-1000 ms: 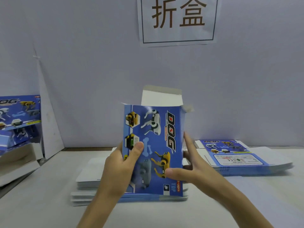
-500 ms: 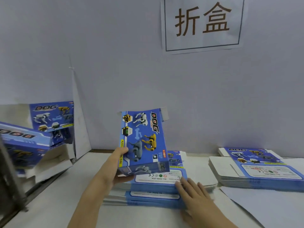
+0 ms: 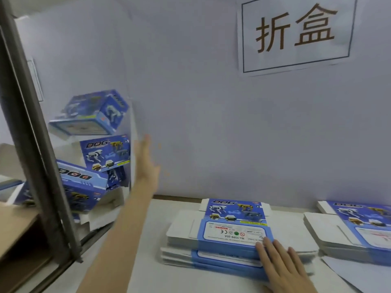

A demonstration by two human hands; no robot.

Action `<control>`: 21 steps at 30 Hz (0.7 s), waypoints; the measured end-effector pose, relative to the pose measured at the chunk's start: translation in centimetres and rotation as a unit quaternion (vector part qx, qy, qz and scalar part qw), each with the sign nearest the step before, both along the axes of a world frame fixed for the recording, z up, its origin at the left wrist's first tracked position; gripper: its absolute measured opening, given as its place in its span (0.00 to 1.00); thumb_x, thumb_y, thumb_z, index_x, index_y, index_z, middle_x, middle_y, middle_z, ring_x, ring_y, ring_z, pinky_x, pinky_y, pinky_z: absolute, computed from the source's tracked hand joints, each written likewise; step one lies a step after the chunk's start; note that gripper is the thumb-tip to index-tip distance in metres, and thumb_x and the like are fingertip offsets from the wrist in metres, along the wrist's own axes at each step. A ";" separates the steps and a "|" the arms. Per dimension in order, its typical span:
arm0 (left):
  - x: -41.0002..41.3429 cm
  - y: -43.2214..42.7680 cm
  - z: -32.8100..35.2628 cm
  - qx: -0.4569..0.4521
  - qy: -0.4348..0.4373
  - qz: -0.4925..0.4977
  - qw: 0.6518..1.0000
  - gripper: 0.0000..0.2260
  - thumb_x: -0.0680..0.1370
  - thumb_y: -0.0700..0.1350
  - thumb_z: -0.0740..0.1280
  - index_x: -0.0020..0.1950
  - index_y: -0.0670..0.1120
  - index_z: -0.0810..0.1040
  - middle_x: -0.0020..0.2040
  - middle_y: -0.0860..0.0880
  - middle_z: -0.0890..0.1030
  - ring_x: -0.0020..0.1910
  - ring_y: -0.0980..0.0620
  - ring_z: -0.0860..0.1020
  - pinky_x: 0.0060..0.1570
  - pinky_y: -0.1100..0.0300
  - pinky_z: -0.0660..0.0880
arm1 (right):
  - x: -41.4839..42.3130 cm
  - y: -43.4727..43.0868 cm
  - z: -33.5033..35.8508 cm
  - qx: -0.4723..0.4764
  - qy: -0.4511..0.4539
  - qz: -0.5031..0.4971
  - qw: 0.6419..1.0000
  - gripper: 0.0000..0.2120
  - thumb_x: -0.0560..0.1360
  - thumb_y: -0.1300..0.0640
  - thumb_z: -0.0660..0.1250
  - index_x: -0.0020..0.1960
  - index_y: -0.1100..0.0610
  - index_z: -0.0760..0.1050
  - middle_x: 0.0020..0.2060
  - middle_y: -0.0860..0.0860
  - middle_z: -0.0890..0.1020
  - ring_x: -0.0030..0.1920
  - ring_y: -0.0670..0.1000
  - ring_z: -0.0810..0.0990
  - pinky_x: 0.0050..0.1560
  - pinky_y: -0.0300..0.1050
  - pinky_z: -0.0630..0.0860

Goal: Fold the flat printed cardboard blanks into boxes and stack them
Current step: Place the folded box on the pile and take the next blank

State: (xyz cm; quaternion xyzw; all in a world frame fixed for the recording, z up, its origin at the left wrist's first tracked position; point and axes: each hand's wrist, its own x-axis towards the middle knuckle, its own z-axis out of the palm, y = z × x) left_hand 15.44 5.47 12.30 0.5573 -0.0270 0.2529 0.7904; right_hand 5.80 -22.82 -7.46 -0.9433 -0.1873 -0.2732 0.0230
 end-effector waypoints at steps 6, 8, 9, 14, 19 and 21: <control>-1.7 -7.7 -15.3 0.702 0.006 -0.142 0.698 0.26 0.79 0.59 0.60 0.75 0.54 0.62 0.76 0.54 0.61 0.75 0.54 0.58 0.73 0.56 0.53 | -0.5 0.3 -0.4 0.009 0.070 -0.083 0.994 0.55 0.38 0.45 0.84 0.61 0.57 0.67 0.57 0.57 0.82 0.73 0.53 0.65 0.74 0.47 0.37; -2.6 -8.7 -18.3 0.777 -0.031 -0.086 0.623 0.28 0.80 0.61 0.53 0.78 0.55 0.52 0.79 0.54 0.51 0.77 0.56 0.48 0.74 0.55 0.42 | -0.8 0.2 -0.1 0.008 0.068 -0.092 0.993 0.56 0.35 0.46 0.82 0.61 0.57 0.67 0.51 0.54 0.85 0.56 0.55 0.82 0.74 0.47 0.37; -2.8 -9.0 -18.9 0.786 -0.048 -0.053 0.614 0.28 0.81 0.61 0.51 0.78 0.54 0.49 0.79 0.54 0.48 0.77 0.56 0.46 0.74 0.57 0.40 | -0.9 0.1 -0.2 -0.004 0.067 -0.093 0.993 0.56 0.36 0.46 0.82 0.61 0.57 0.67 0.51 0.54 0.85 0.50 0.55 0.85 0.74 0.47 0.38; -3.3 -9.3 -19.4 0.804 -0.053 -0.026 0.591 0.26 0.83 0.57 0.48 0.79 0.51 0.44 0.79 0.54 0.45 0.77 0.57 0.45 0.72 0.64 0.40 | -1.7 0.3 1.9 -0.036 0.179 -0.080 0.980 0.43 0.69 0.44 0.71 0.77 0.57 0.56 0.76 0.57 0.60 0.75 0.55 0.61 0.74 0.49 0.38; -3.5 -9.1 -18.8 0.804 -0.057 -0.042 0.590 0.24 0.84 0.53 0.47 0.79 0.51 0.46 0.79 0.54 0.48 0.77 0.57 0.48 0.73 0.63 0.45 | -1.5 -1.1 3.7 0.069 0.238 -0.039 0.968 0.26 0.82 0.48 0.54 0.78 0.48 0.51 0.77 0.43 0.53 0.77 0.46 0.50 0.75 0.41 0.46; -3.7 -9.1 -18.9 0.784 -0.085 -0.029 0.614 0.23 0.84 0.52 0.49 0.79 0.50 0.51 0.78 0.54 0.52 0.77 0.56 0.53 0.73 0.62 0.50 | -1.7 -1.4 4.0 0.086 0.245 -0.049 0.965 0.27 0.82 0.48 0.54 0.78 0.49 0.51 0.77 0.43 0.53 0.77 0.45 0.51 0.74 0.40 0.50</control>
